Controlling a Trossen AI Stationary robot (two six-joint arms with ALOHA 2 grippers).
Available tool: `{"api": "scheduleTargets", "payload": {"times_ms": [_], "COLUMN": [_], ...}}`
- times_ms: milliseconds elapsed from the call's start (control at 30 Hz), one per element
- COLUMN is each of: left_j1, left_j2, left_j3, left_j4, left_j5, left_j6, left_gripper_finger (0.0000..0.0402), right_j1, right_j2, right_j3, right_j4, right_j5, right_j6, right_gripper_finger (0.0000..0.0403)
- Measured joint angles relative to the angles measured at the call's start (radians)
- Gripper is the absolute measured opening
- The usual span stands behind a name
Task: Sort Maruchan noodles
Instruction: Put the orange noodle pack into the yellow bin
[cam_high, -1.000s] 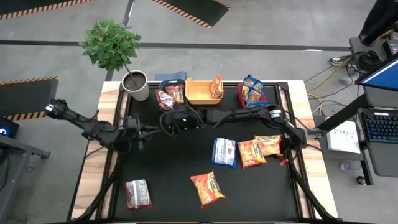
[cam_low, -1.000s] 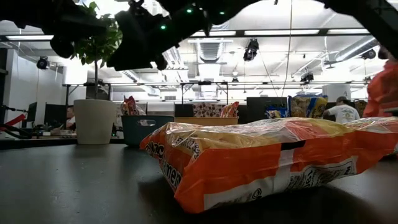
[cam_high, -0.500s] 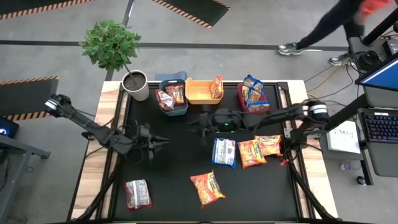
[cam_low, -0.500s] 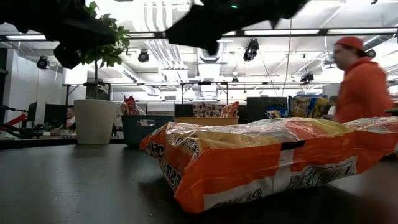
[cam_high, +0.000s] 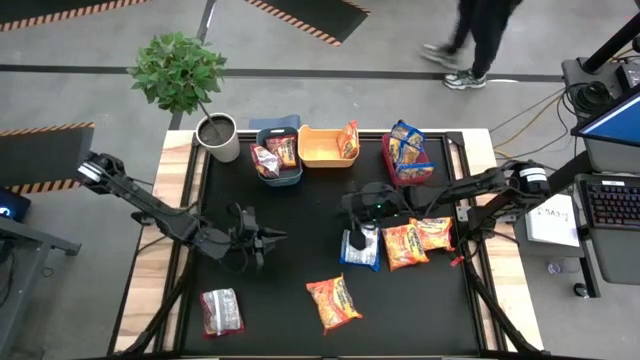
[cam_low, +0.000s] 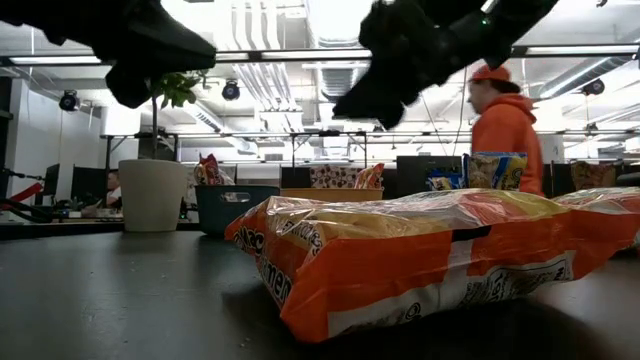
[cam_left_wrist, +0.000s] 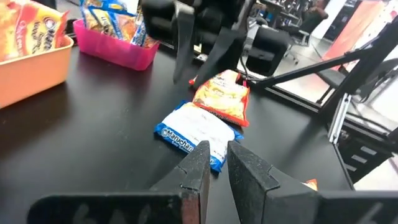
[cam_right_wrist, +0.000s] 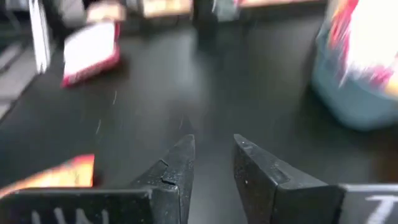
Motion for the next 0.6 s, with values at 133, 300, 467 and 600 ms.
{"api": "scheduleTargets", "payload": {"times_ms": [133,300,467,600], "left_j1": [0.000,0.000,0.000,0.000], "left_j2": [0.060,0.101,0.108,0.106], "left_j3": [0.049,0.094,0.105,0.096], "left_j4": [-0.011,-0.056,-0.104,-0.112], "left_j5": [0.000,0.001,0.002,0.002], "left_j6": [0.054,0.110,0.116,0.115], "left_gripper_finger": [0.0039,0.0039,0.0039,0.0039], "right_j1": [0.005,0.041,0.071,0.078], "right_j2": [0.000,0.021,0.032,0.033], "right_j3": [0.065,0.127,0.125,0.101], "right_j4": [-0.351,-0.708,-0.830,-0.838], "right_j5": [-0.041,-0.038,-0.036,0.019], "right_j6": [0.055,0.128,0.210,0.262], "right_gripper_finger": [0.0070,0.0027,0.0009,0.0009]}}
